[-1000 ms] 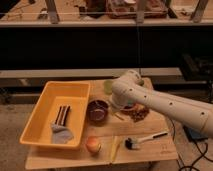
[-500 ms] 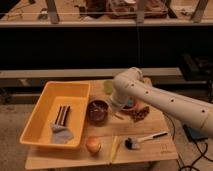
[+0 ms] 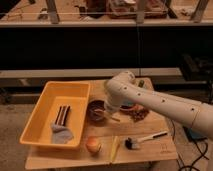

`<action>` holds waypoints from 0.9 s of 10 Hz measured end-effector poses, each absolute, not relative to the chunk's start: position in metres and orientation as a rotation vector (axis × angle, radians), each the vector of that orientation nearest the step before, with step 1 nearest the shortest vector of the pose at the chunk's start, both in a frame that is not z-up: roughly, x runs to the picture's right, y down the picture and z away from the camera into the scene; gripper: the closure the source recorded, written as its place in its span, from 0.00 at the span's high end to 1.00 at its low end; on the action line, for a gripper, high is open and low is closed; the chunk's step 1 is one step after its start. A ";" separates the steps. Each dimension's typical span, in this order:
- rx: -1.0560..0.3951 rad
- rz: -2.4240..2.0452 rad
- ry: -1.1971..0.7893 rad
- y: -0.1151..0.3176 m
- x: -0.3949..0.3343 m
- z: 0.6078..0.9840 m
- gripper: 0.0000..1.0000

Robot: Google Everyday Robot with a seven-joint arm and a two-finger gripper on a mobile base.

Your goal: Place fork in purple bowl

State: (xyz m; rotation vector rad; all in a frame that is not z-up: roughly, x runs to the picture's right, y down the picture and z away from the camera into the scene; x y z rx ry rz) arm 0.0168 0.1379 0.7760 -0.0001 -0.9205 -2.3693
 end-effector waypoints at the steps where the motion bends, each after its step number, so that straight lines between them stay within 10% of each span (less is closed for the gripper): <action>1: -0.008 -2.363 -0.922 0.139 0.015 0.779 0.12; 9: 0.126 -1.962 -0.867 0.114 0.040 0.791 0.80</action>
